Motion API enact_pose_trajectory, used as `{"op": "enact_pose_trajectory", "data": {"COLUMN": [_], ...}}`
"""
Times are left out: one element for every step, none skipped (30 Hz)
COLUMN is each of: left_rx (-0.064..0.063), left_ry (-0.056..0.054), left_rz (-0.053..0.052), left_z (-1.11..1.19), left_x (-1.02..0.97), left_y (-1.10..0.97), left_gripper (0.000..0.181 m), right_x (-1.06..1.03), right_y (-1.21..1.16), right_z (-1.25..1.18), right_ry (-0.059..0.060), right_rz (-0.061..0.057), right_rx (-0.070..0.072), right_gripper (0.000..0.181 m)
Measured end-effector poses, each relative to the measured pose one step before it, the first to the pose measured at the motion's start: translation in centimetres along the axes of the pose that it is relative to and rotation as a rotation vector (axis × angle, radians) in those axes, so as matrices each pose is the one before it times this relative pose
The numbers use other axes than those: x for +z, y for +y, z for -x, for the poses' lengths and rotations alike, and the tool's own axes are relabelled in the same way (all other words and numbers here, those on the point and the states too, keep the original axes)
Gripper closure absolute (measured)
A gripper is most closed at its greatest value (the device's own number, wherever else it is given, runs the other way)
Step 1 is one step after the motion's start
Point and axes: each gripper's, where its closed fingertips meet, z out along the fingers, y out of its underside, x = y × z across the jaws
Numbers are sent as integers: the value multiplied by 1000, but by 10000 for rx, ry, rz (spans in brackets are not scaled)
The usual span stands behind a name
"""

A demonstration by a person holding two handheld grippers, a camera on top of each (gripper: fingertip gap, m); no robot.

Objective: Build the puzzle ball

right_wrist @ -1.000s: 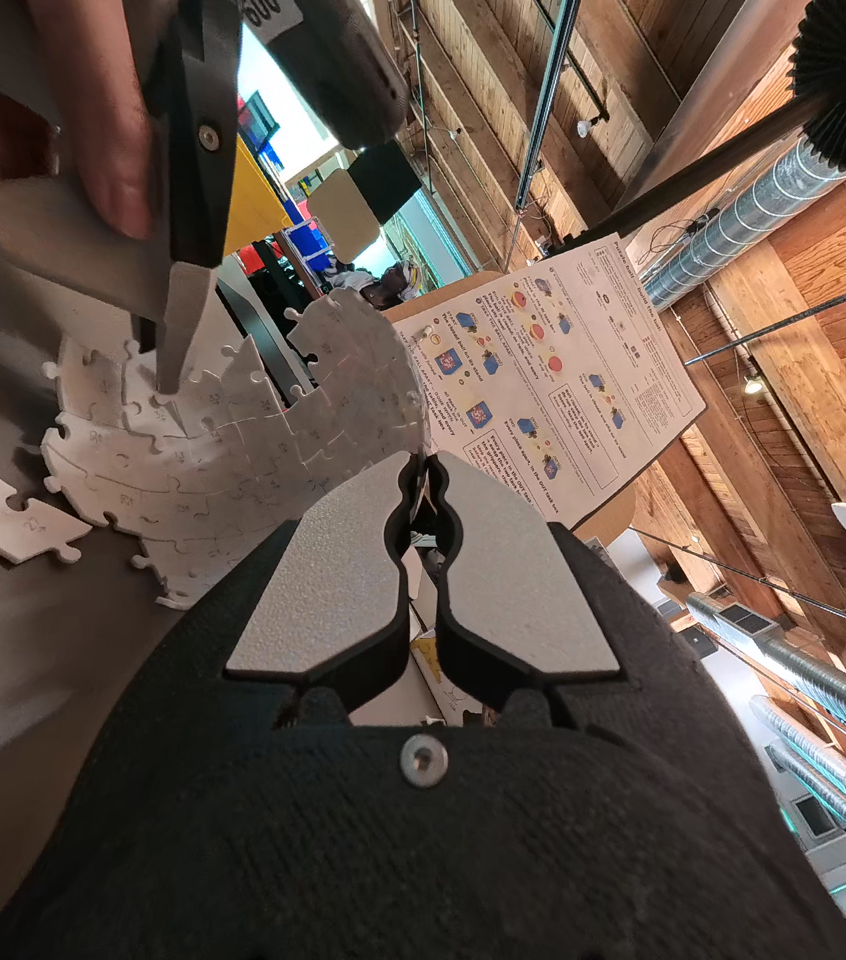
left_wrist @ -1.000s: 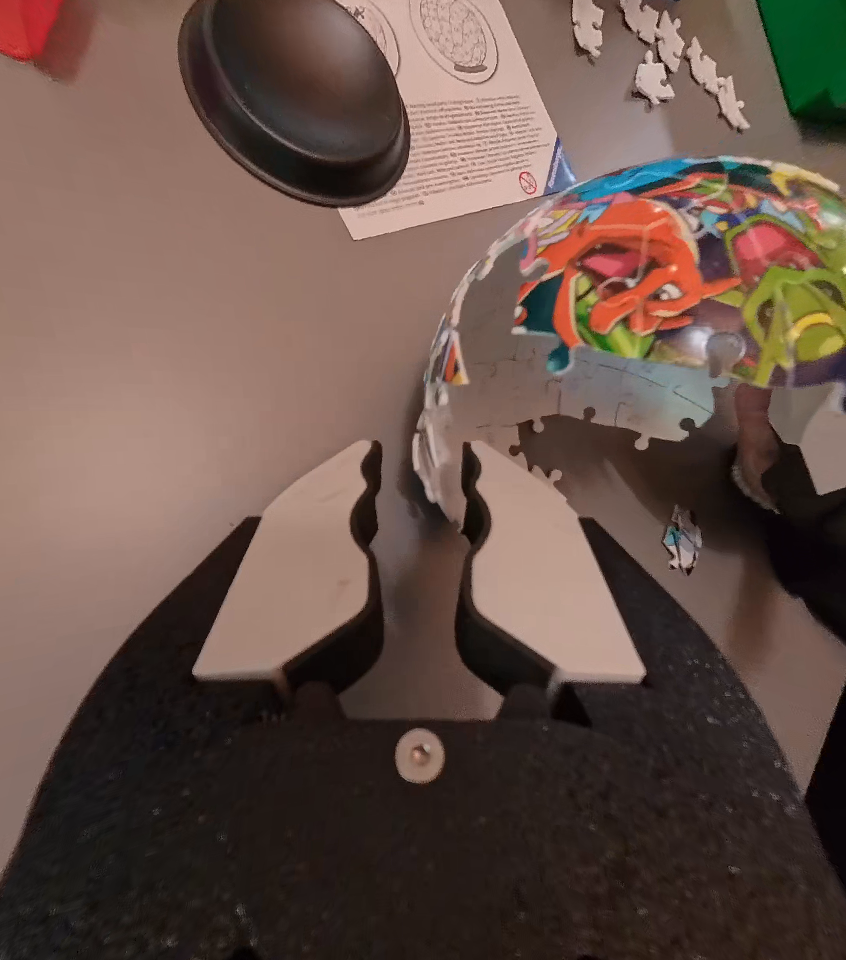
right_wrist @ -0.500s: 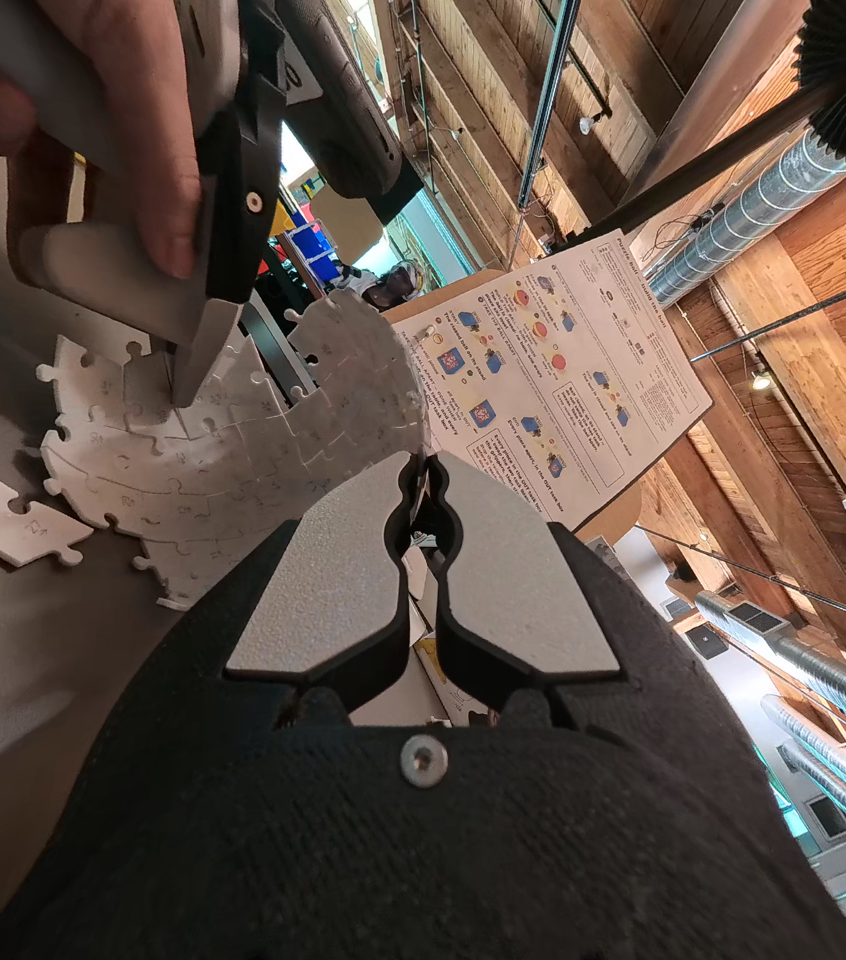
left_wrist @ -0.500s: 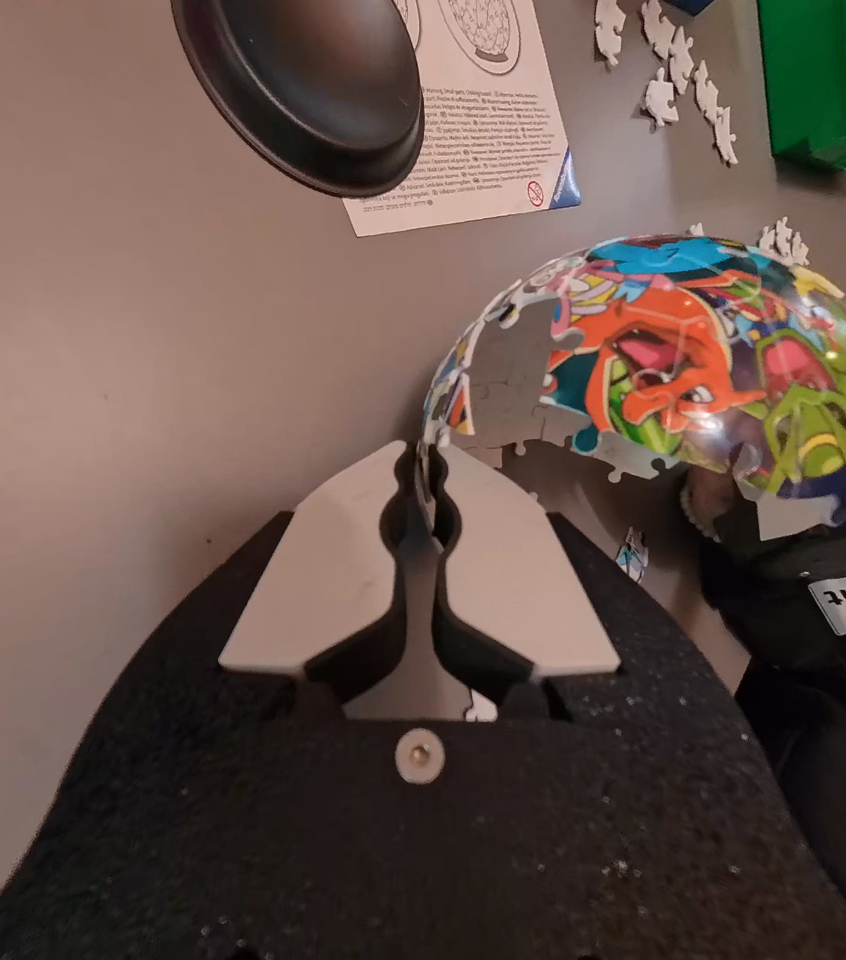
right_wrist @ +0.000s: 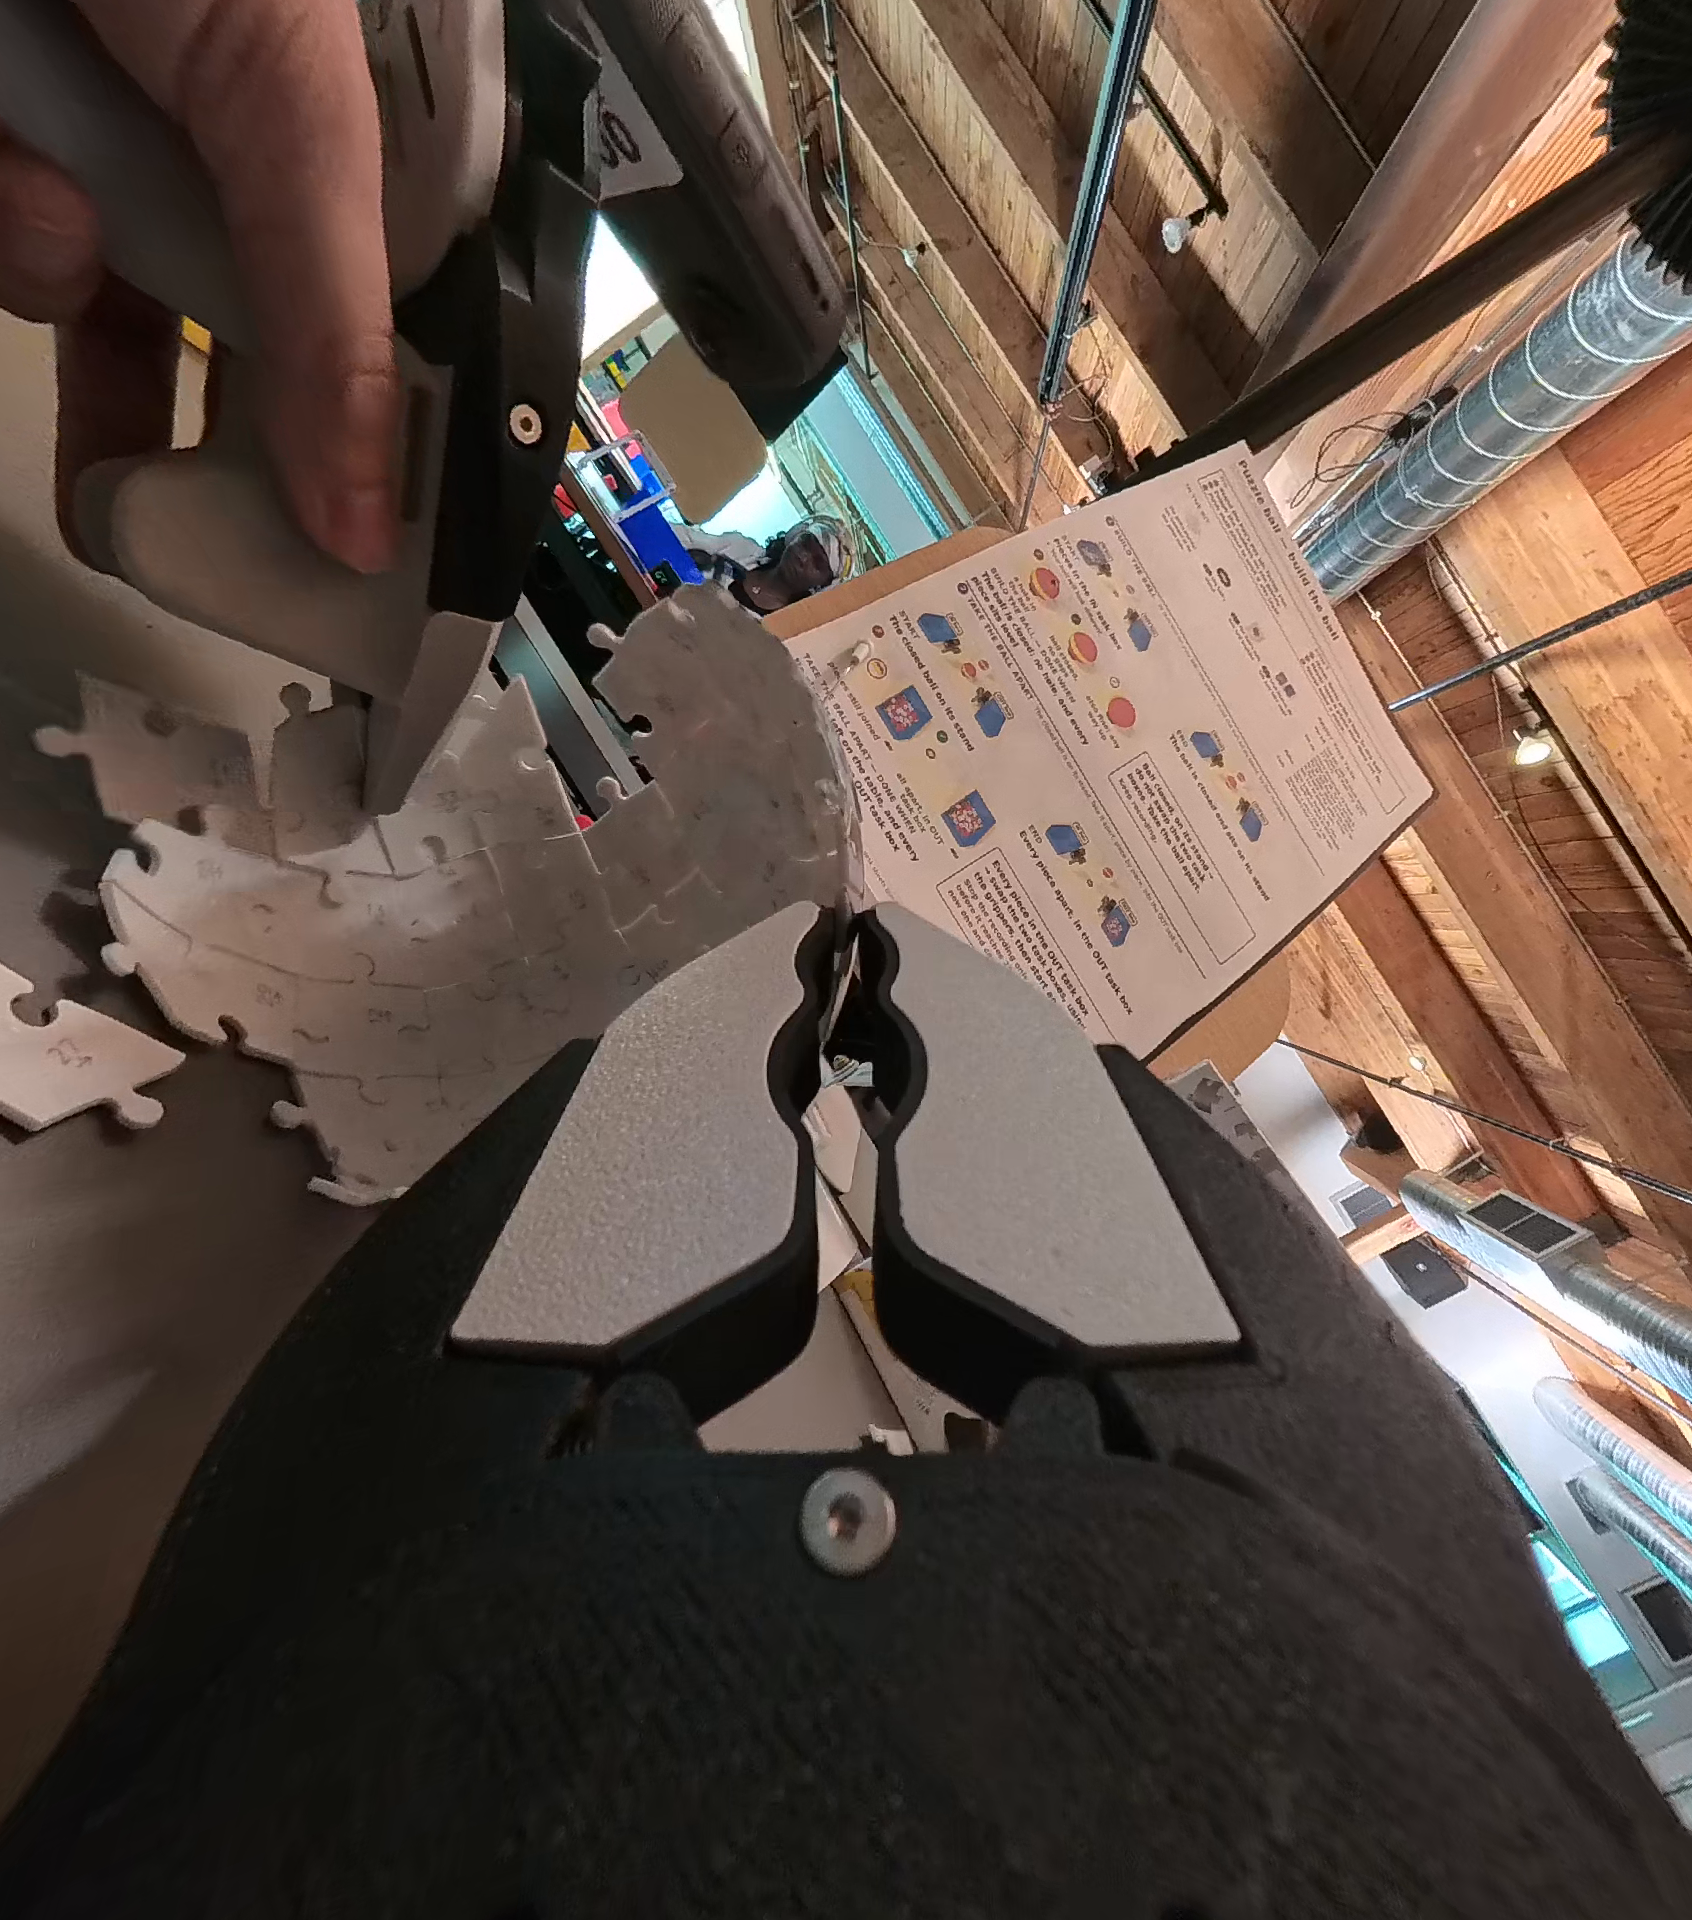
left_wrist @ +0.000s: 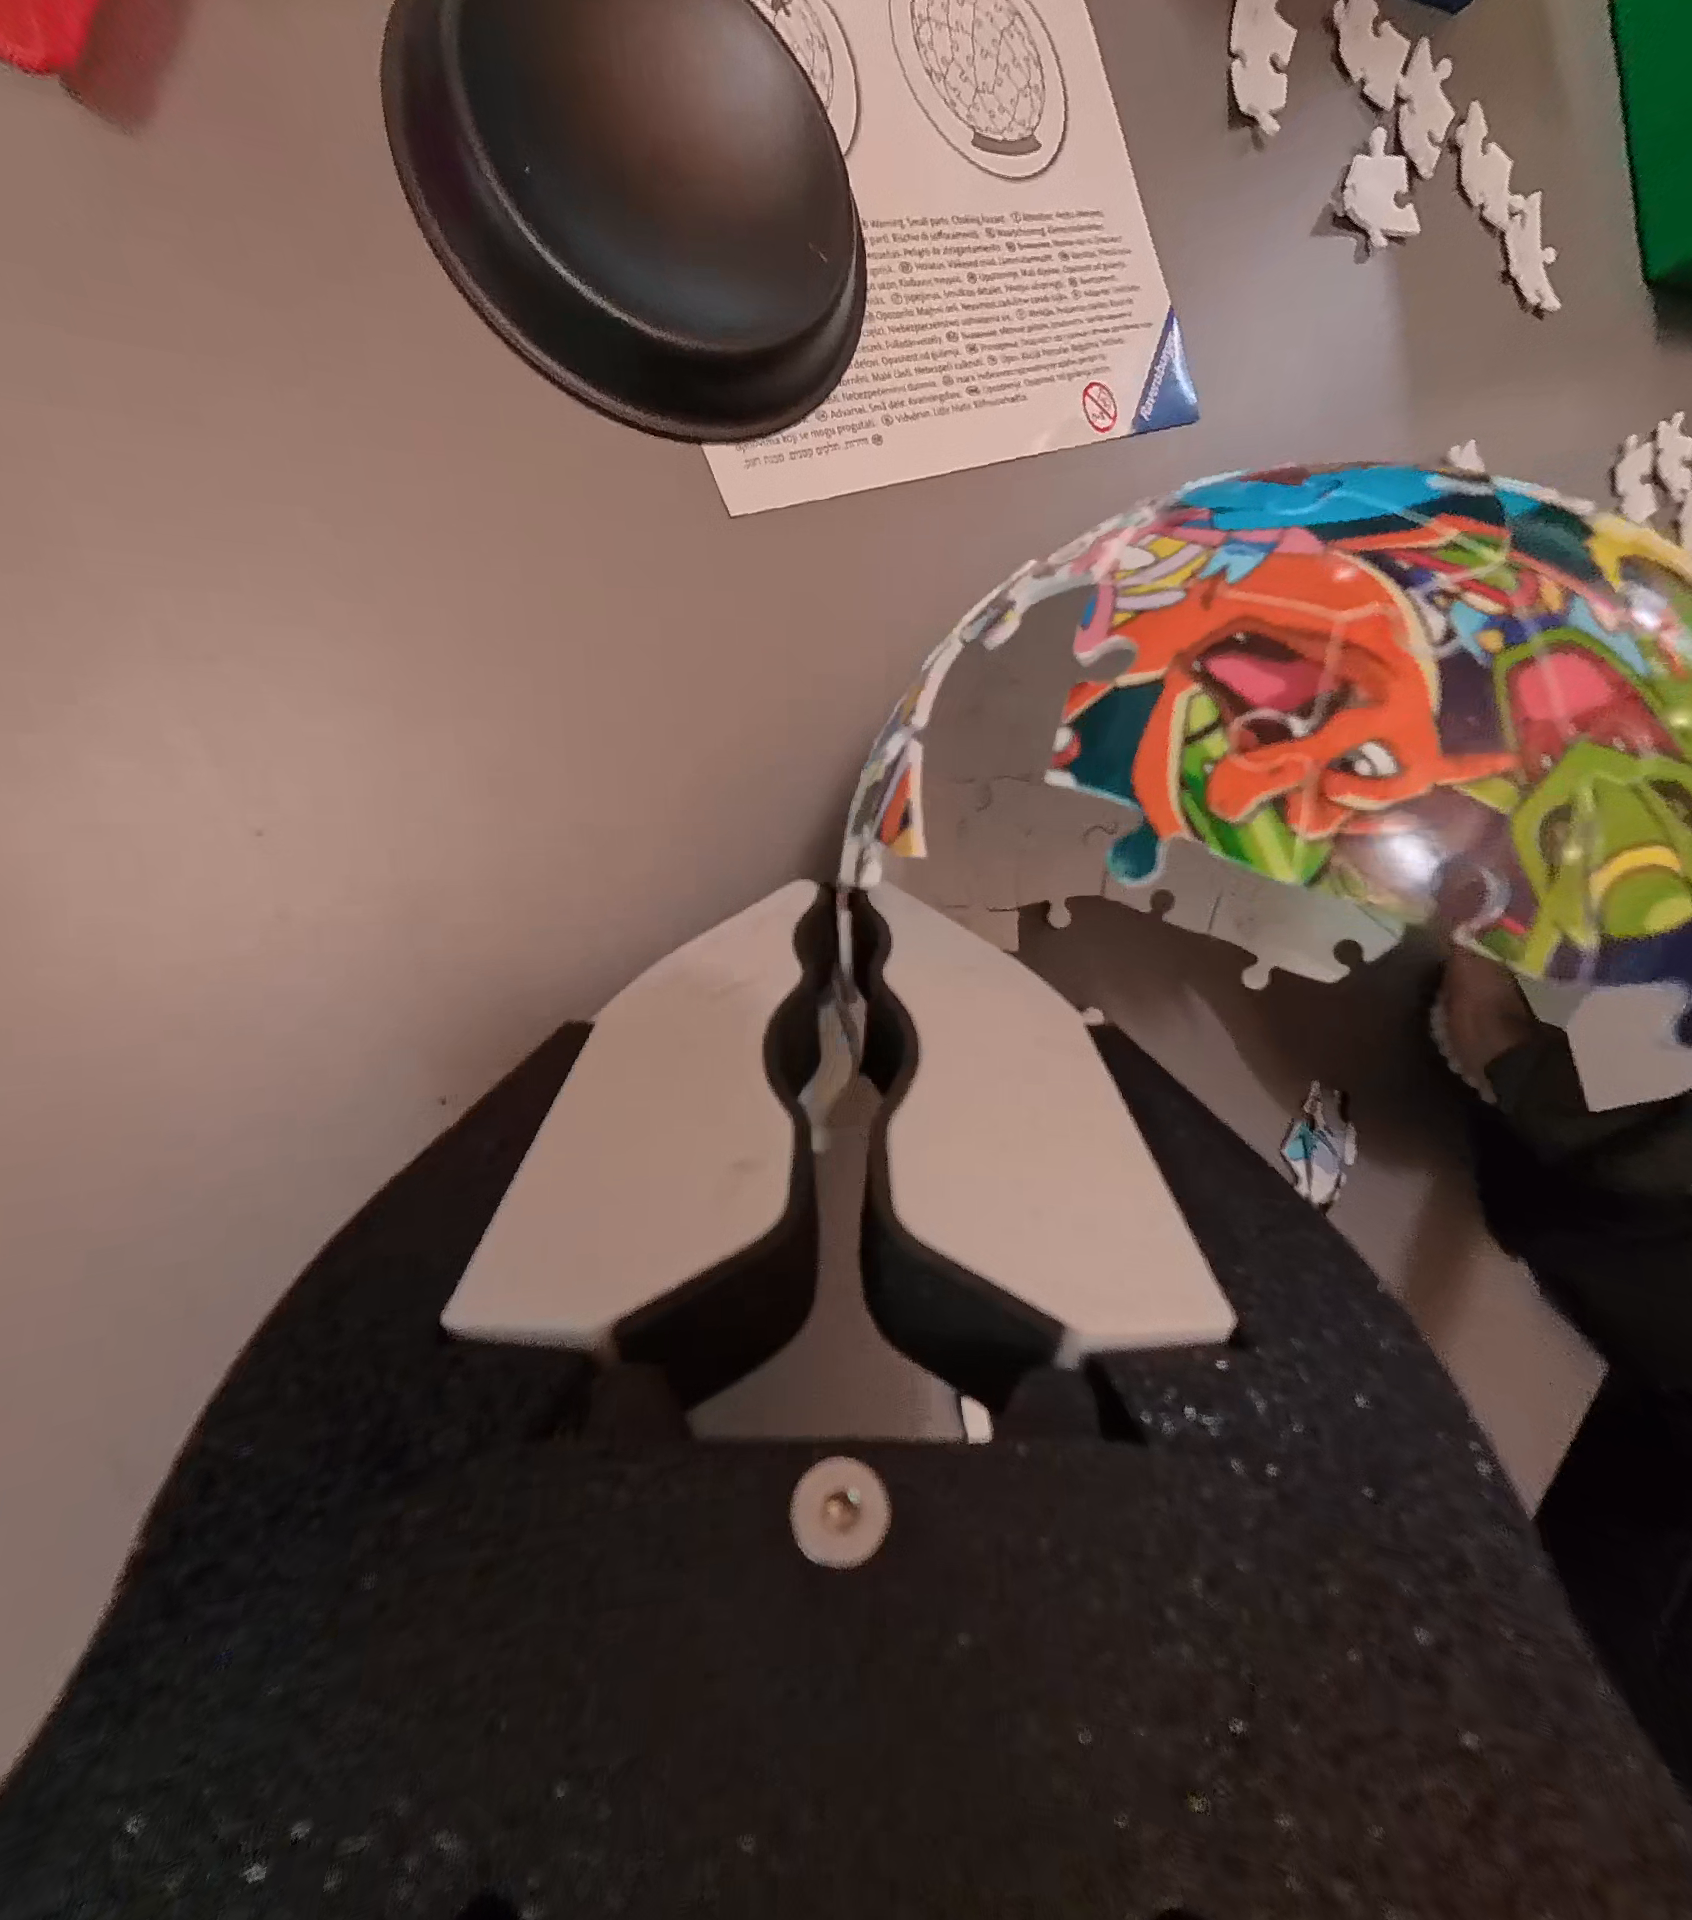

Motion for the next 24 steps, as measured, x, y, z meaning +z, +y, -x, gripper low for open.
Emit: {"op": "enact_pose_trajectory", "data": {"left_rx": [120, 103, 58, 17, -22, -43, -20, 13, 38, 47, 50, 62, 95, 134, 174, 171, 133, 102, 101, 119, 169, 215, 227, 218], "left_ry": [-132, -119, -95, -55, -6, 44, 107, 69, -34, -90, -107, -123, -144, -137, -81, -42, 0, 67, 86, 72, 72, 62, 37, 13], "left_rz": [-25, -25, -22, 13, 43, 26, -3, -49, -87, -83, -67, -19, 27, 47, 67, 94, 46, -60, -140, -138, -141, -184, -198, -193], "left_z": [-4, -17, -2, -15, -17, -48, -132, -105, 15, 71, 115, 184, 286, 320, 239, 149, 54, -94, -172, -206, -271, -298, -322, -302], "left_x": [-15, -13, 7, 27, 49, 28, -22, -98, -178, -231, -280, -302, -283, -228, -168, -125, -99, -80, -89, -111, -151, -201, -254, -289], "left_y": [-11, -17, -16, 22, 62, 49, -5, -83, -107, -90, -32, 75, 193, 245, 324, 408, 349, 167, 53, 94, 121, 105, 121, 152], "left_gripper": [179, 179, 179, 179, 179, 177, 174, 169, 166, 162, 158, 156, 156, 154, 154, 154, 153, 153, 154, 154, 154, 154, 153, 153], "right_x": [16, 11, 2, 11, -1, -3, -7, 2, -5, -1, -3, -1, -2, 11, 12, 17, 10, 4, 3, 21, 33, 10, -3, -9], "right_y": [73, 55, 60, 34, -2, 1, -5, 7, 9, 15, 6, 22, 3, -2, 1, 54, 40, 0, 33, 152, 244, 182, 117, 92], "right_z": [-32, -38, -25, -17, -24, -1, 9, 4, -6, -11, 0, -10, -5, 0, -3, -6, -19, -1, -21, -34, -63, -74, -68, -59], "right_ry": [7, 5, 5, 5, 9, 1, -4, 3, 3, 1, 2, 2, -2, -1, 0, 5, 6, -6, 7, 15, 30, 9, 7, 21], "right_rz": [26, 16, 21, 12, 7, -4, -3, 11, 7, 6, 5, 12, 6, -2, 5, 28, 21, -6, 20, 86, 130, 66, 28, 34], "right_rx": [39, 45, 30, 13, 5, 7, -9, -15, -3, 8, 3, -7, 2, 13, 3, 5, 3, 27, 1, -10, 9, 51, 71, 30], "right_gripper": [177, 177, 177, 177, 177, 177, 177, 177, 177, 177, 177, 177, 177, 177, 177, 177, 178, 178, 178, 178, 178, 178, 178, 178]}}
